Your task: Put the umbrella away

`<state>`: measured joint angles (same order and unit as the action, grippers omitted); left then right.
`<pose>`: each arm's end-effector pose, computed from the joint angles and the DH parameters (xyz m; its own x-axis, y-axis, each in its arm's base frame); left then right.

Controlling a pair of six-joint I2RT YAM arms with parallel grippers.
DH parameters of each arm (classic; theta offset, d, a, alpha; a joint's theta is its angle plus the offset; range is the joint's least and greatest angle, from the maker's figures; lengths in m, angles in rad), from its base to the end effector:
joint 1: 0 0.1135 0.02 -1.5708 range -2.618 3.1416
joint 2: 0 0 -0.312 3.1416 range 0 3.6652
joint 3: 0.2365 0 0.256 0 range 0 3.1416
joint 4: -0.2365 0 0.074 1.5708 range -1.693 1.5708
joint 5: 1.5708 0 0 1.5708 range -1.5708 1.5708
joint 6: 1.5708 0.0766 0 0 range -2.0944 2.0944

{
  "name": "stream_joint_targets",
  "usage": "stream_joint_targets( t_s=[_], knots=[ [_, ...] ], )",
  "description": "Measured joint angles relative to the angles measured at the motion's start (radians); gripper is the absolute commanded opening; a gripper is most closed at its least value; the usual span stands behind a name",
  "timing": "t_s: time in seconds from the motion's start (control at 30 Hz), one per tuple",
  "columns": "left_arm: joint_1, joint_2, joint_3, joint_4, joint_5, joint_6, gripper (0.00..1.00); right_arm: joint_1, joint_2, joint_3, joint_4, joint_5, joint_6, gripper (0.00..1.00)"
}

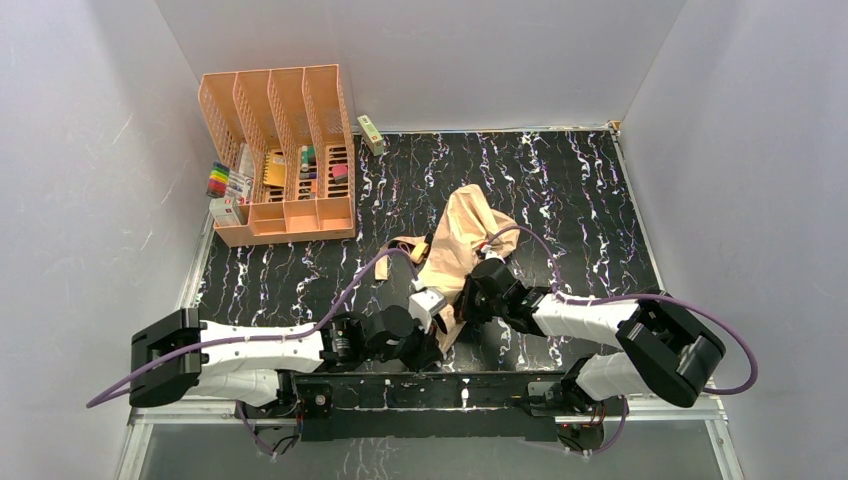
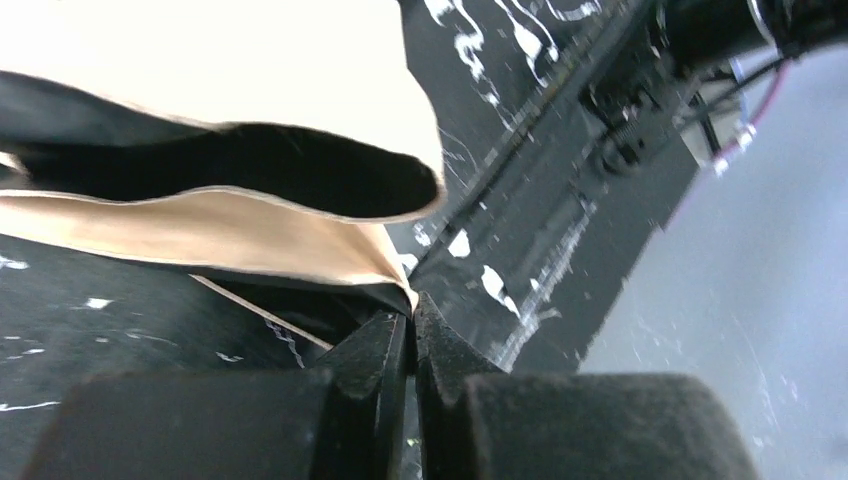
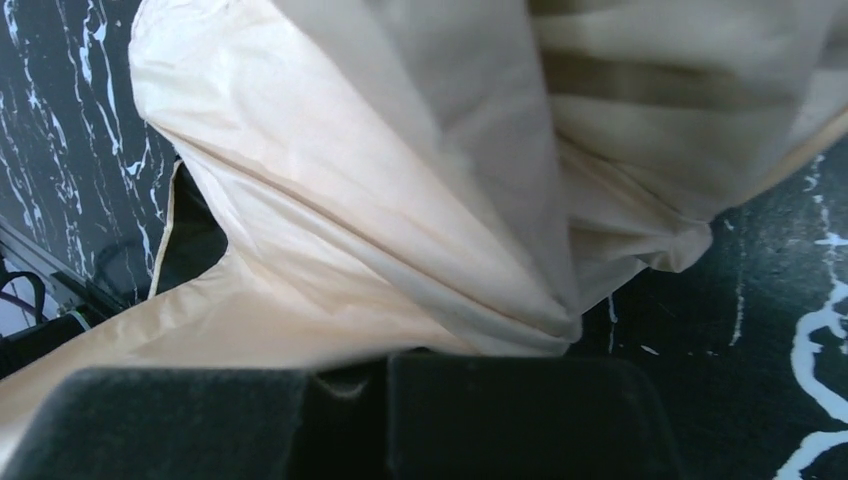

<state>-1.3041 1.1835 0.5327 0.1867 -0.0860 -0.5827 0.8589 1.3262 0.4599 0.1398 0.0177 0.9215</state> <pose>0.0777 -0.2596 0.2321 -0.6162 0.1753 -0.7678 0.7207 0.5187 -0.4600 0.1734 0.1989 0.1654 -0.8584 0.2242 -0.4613 -0.1068 0.8016 0.5883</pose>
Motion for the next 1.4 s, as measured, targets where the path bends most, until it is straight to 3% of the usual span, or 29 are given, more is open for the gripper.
stream_joint_targets(
  t_s=[0.23, 0.47, 0.57, 0.77, 0.9, 1.07, 1.2, 1.4],
  knots=[
    [-0.008, 0.016, -0.026, 0.016, 0.199, 0.026, 0.12, -0.027, 0.002, -0.011, -0.008, 0.014, -0.003, 0.0],
    [-0.035, -0.021, -0.076, -0.014, 0.243, 0.013, 0.14, -0.035, 0.004, -0.016, 0.002, 0.013, -0.005, 0.0],
    [-0.038, -0.093, -0.097, -0.048, 0.231, -0.001, 0.24, -0.035, 0.003, -0.016, 0.001, 0.013, -0.01, 0.0],
    [-0.04, -0.333, -0.098, -0.161, 0.072, -0.06, 0.53, -0.04, -0.078, -0.019, -0.035, 0.015, -0.058, 0.08],
    [-0.04, -0.401, -0.036, -0.246, -0.07, -0.091, 0.6, -0.041, -0.23, -0.021, -0.076, 0.012, -0.098, 0.16],
    [-0.04, -0.36, 0.109, -0.283, -0.203, -0.097, 0.72, -0.041, -0.464, -0.02, -0.222, 0.037, -0.129, 0.17],
    [-0.04, -0.226, 0.239, -0.297, -0.325, -0.102, 0.75, -0.041, -0.613, -0.016, -0.335, 0.078, -0.137, 0.18],
    [-0.04, -0.063, 0.303, -0.403, -0.405, -0.162, 0.75, -0.041, -0.665, 0.024, -0.446, 0.111, -0.141, 0.2]
  ],
)
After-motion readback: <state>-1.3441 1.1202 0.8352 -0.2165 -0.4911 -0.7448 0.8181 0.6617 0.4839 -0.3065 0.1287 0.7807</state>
